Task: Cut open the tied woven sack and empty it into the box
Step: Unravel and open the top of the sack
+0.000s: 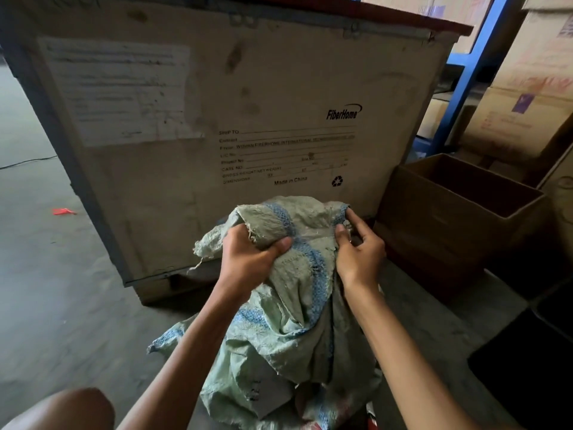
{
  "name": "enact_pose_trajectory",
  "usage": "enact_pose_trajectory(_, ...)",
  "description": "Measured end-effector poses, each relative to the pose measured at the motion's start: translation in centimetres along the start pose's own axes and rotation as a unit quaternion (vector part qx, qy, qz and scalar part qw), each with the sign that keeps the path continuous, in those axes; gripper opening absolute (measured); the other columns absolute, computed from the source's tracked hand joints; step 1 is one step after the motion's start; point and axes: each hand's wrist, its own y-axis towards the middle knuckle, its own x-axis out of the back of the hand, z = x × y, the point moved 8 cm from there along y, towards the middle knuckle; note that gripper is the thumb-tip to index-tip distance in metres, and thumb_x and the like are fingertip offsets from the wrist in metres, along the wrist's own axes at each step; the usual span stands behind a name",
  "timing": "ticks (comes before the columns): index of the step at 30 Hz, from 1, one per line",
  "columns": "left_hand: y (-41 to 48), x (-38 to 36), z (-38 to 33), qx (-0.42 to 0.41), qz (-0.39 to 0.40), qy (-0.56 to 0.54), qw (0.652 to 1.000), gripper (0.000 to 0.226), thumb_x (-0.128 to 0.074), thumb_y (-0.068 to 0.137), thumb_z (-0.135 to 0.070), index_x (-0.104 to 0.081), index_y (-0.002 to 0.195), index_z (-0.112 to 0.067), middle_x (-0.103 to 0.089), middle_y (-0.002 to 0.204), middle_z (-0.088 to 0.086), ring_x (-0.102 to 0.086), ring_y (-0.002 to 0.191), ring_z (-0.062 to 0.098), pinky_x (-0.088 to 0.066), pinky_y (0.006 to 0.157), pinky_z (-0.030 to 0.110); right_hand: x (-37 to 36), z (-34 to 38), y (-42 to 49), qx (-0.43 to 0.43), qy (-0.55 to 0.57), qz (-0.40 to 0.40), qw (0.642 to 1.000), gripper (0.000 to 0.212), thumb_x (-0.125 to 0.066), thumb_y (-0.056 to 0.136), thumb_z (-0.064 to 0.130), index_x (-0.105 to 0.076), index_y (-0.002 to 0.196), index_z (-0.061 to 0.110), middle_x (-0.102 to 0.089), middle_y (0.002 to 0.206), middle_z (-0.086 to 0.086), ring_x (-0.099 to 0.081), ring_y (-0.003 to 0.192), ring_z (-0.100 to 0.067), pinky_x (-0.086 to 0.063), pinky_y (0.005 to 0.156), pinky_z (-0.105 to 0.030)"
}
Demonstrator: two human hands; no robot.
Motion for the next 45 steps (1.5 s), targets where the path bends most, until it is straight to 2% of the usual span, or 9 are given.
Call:
enact_pose_trajectory(9,-1.3,-0.2,1.6,0.106,-0.015,-0.165,0.981,0.028,-0.084,0.076,-0.011,-0.074,0.101,-0.001,-0.079,0.097,0.016,-0.077,0.088,0.030,-0.063,0.080,0.042,0.6,2.6,-3.5,0.216,-0.251,-0.011,0.944,0.027,-0.073,0.087,0.038,-0.061,0.105,0.021,-0.059,0.101,0.000,-0.055,0.095,-0.017,-0.044,0.080,-0.029)
enact_pose_trajectory(13,-1.3,-2.4,1.0,0.201,0.095,-0.263,0.939,0.059,-0.056,0.094,-0.054,-0.070,0.116,0.000,-0.075,0.111,0.020,-0.071,0.104,0.036,-0.054,0.097,0.046,-1.2,3.0,-4.3,0.147,-0.200,0.171,0.954,0.041,-0.067,0.080,0.067,-0.075,0.086,0.027,-0.073,0.083,0.016,-0.068,0.079,0.003,-0.054,0.071,-0.018)
enact_pose_trajectory(17,-0.3,-1.9,-1.8,0.167,0.156,-0.412,0.882,0.051,-0.044,0.097,-0.039,-0.062,0.123,0.002,-0.064,0.109,0.020,-0.060,0.103,0.034,-0.042,0.102,0.048,0.0,3.6,-3.2,0.193,-0.190,0.123,0.955,0.019,-0.080,0.084,0.026,-0.078,0.100,0.016,-0.072,0.091,0.013,-0.067,0.085,0.002,-0.053,0.076,-0.010)
enact_pose_trajectory(23,0.8,2.4,-2.6,-0.011,-0.008,-0.143,0.990,0.042,-0.057,0.091,-0.038,-0.075,0.073,-0.004,-0.074,0.081,0.030,-0.072,0.078,0.049,-0.060,0.079,0.054,3.8,2.8,-0.4,0.096,-0.044,-0.048,0.993,0.007,-0.073,0.090,0.012,-0.079,0.091,0.011,-0.075,0.079,0.003,-0.071,0.075,-0.011,-0.060,0.075,-0.035)
enact_pose_trajectory(28,-2.0,-3.4,-2.3,-0.049,0.220,0.073,0.971,0.048,-0.066,0.083,-0.060,-0.072,0.103,-0.017,-0.078,0.095,0.006,-0.074,0.092,0.018,-0.058,0.086,0.050,3.5,2.3,-0.6,0.009,0.087,-0.047,0.995,0.012,-0.084,0.080,0.021,-0.076,0.081,0.012,-0.076,0.074,-0.003,-0.071,0.071,-0.010,-0.058,0.072,-0.031)
enact_pose_trajectory(31,-2.4,-5.1,-1.6,-0.065,0.136,0.044,0.988,0.024,-0.077,0.086,-0.027,-0.070,0.107,-0.018,-0.079,0.098,-0.003,-0.075,0.091,0.012,-0.061,0.080,0.037,1.3,1.5,-1.7,-0.065,0.141,0.062,0.986,0.026,-0.079,0.084,0.033,-0.080,0.095,0.010,-0.081,0.092,-0.004,-0.076,0.093,-0.012,-0.060,0.086,-0.028)
enact_pose_trajectory(36,-0.9,-3.3,-0.6,-0.030,0.060,-0.062,0.996,0.014,-0.057,0.099,-0.006,-0.070,0.099,-0.008,-0.077,0.087,-0.005,-0.068,0.080,0.006,-0.055,0.071,0.025,1.7,0.8,-1.3,-0.008,-0.115,0.088,0.989,0.048,-0.062,0.089,0.058,-0.074,0.102,0.013,-0.073,0.090,-0.009,-0.068,0.081,-0.021,-0.052,0.075,-0.031)
enact_pose_trajectory(40,0.6,1.0,-1.6,-0.090,-0.045,0.196,0.975,0.026,-0.059,0.093,0.002,-0.066,0.069,-0.005,-0.060,0.060,-0.014,-0.053,0.063,0.000,-0.032,0.051,0.019,4.1,2.9,-0.2,0.156,-0.193,0.014,0.969,0.043,-0.056,0.097,0.036,-0.064,0.066,0.008,-0.062,0.058,-0.011,-0.054,0.057,-0.021,-0.029,0.057,-0.031)
enact_pose_trajectory(45,3.0,7.8,2.3,0.021,-0.104,0.244,0.964,0.021,-0.058,0.090,-0.005,-0.067,0.072,0.002,-0.052,0.059,0.003,-0.046,0.061,0.014,-0.041,0.054,0.034,7.8,2.8,2.0,0.149,-0.215,-0.089,0.961,0.028,-0.063,0.098,0.024,-0.077,0.090,0.002,-0.076,0.081,-0.017,-0.068,0.073,-0.032,-0.043,0.066,-0.031)
